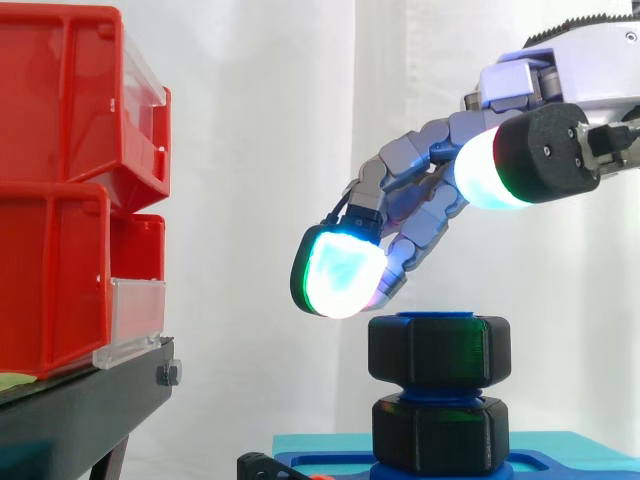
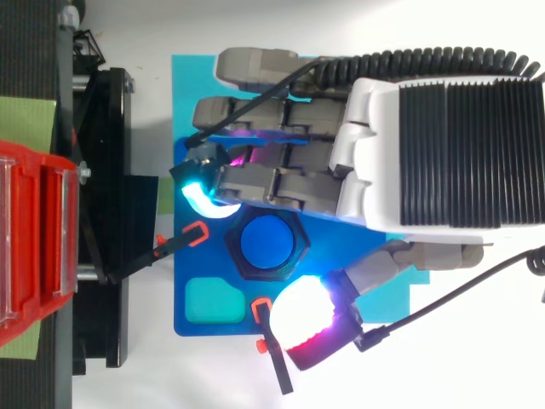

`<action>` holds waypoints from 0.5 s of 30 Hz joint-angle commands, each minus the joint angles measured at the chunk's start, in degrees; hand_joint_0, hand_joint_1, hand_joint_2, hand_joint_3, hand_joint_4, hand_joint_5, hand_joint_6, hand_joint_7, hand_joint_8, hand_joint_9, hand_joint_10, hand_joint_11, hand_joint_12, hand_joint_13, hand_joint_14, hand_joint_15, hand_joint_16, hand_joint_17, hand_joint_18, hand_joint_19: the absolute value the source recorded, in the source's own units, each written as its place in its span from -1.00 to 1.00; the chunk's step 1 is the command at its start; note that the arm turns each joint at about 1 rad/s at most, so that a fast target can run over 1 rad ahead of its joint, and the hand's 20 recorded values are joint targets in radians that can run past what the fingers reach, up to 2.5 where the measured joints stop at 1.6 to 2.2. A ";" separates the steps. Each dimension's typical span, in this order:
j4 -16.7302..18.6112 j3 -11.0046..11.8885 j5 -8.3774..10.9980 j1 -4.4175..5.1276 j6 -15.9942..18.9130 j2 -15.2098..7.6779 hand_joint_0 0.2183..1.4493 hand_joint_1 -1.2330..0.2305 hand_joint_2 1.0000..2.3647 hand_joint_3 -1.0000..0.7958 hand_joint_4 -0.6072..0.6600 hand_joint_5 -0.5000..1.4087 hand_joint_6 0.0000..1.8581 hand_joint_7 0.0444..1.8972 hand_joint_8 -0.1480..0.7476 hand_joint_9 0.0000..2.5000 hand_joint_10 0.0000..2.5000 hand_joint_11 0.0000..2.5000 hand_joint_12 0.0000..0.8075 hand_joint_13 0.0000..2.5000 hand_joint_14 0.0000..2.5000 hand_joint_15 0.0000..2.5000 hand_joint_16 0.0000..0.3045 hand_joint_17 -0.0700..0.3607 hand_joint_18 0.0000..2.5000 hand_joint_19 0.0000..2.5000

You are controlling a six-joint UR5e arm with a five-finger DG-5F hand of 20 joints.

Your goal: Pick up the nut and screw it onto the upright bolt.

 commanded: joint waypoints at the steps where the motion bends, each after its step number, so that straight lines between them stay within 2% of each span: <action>1: -0.17 0.00 -0.01 -0.21 -0.01 -0.01 -0.51 0.42 -1.00 -0.44 0.39 -0.53 -0.46 -0.11 -0.12 -0.45 -1.00 -1.00 -0.32 -0.74 -1.00 -1.00 -0.80 -0.36 -1.00 -1.00; 15: -0.43 0.00 -0.01 -0.48 -0.01 -0.01 -0.49 0.34 -1.00 -0.44 0.33 -0.48 -0.46 0.06 -0.12 -0.36 -1.00 -1.00 -0.38 -0.67 -1.00 -1.00 -0.83 -0.41 -1.00 -1.00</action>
